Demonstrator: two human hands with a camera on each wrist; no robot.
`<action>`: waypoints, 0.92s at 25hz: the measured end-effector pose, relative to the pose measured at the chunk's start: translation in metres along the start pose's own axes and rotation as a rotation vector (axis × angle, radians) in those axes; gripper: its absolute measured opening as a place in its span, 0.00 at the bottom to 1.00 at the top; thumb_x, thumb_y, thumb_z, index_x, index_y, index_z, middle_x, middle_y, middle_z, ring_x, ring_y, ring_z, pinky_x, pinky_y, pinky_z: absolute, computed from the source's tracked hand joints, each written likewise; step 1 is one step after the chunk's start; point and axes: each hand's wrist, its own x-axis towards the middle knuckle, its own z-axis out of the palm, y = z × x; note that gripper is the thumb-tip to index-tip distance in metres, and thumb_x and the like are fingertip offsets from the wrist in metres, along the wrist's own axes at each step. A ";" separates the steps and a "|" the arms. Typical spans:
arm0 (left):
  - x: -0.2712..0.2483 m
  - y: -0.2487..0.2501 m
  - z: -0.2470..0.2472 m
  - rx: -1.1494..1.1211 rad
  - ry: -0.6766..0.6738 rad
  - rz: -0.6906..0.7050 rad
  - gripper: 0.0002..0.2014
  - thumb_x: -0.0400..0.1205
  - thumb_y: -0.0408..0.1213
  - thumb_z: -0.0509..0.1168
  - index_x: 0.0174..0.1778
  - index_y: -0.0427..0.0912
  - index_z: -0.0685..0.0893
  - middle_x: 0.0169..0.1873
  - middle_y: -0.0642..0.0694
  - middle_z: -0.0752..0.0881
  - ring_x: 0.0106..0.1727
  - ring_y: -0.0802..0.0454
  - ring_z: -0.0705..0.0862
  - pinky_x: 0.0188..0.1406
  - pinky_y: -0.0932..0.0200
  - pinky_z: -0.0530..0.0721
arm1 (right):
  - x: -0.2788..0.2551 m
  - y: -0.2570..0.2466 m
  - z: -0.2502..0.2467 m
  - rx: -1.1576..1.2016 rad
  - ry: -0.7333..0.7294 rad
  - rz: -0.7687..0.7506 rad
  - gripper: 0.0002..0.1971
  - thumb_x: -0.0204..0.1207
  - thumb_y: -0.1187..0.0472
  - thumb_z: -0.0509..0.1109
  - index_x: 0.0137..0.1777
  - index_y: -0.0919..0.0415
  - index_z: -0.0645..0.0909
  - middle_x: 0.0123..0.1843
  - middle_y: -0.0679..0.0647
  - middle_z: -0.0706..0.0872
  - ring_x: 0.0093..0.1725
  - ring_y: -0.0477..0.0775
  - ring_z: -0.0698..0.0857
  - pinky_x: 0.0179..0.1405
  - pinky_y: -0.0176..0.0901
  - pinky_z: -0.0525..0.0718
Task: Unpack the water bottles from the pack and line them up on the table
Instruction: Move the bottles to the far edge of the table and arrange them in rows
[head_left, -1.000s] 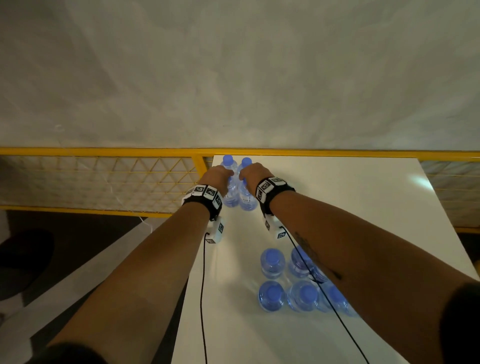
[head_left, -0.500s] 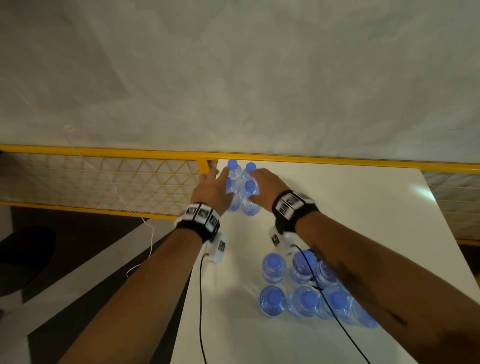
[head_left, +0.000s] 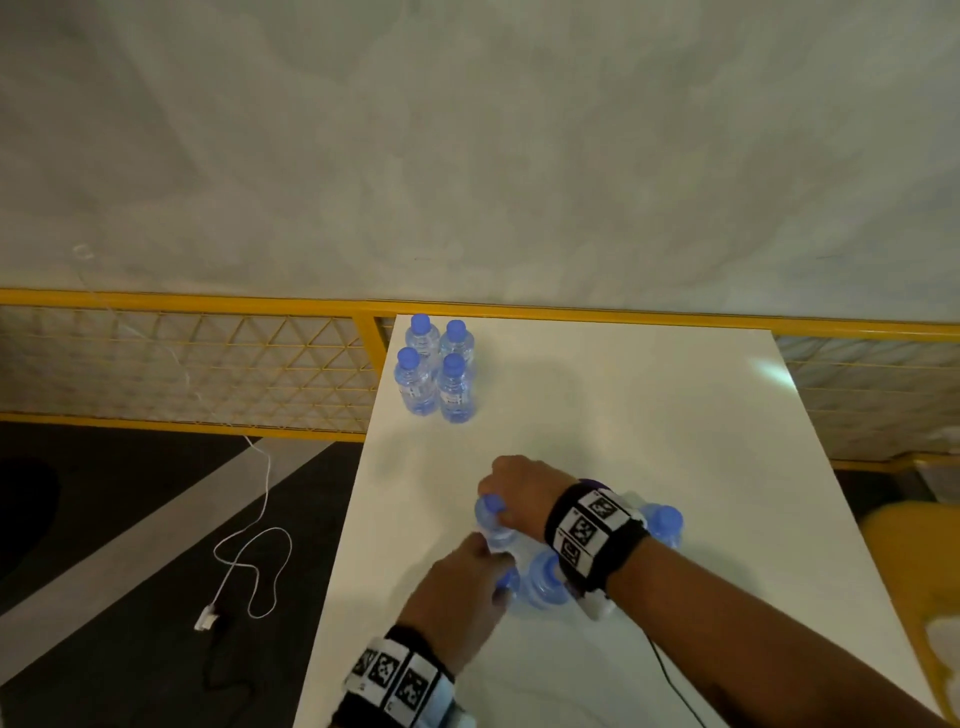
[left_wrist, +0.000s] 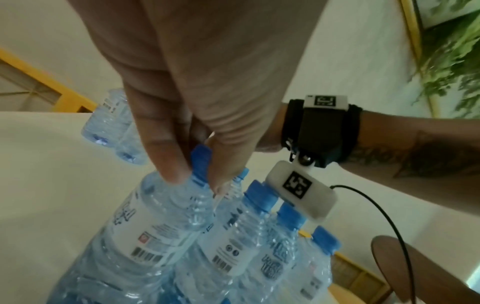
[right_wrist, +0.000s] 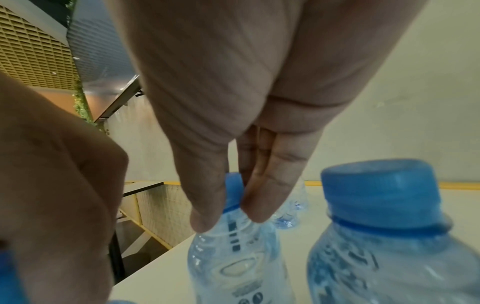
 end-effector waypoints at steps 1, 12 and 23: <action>0.002 -0.006 -0.002 -0.028 -0.006 -0.003 0.11 0.82 0.45 0.66 0.58 0.49 0.86 0.50 0.49 0.80 0.52 0.44 0.85 0.49 0.56 0.79 | 0.000 0.001 0.001 -0.005 0.026 -0.002 0.09 0.78 0.60 0.67 0.54 0.60 0.84 0.58 0.59 0.79 0.55 0.64 0.84 0.48 0.46 0.75; 0.135 -0.020 -0.221 0.136 0.314 0.135 0.07 0.76 0.42 0.72 0.41 0.42 0.90 0.33 0.45 0.82 0.39 0.42 0.81 0.38 0.57 0.69 | -0.006 0.025 -0.013 0.216 0.261 0.124 0.17 0.75 0.49 0.70 0.61 0.52 0.81 0.56 0.56 0.79 0.56 0.61 0.81 0.54 0.48 0.78; 0.313 -0.019 -0.161 0.471 -0.004 0.015 0.09 0.82 0.37 0.69 0.58 0.43 0.89 0.59 0.40 0.86 0.53 0.40 0.86 0.53 0.50 0.84 | 0.087 0.069 -0.087 0.247 0.344 0.389 0.17 0.76 0.57 0.72 0.63 0.60 0.83 0.55 0.59 0.87 0.53 0.60 0.89 0.49 0.44 0.86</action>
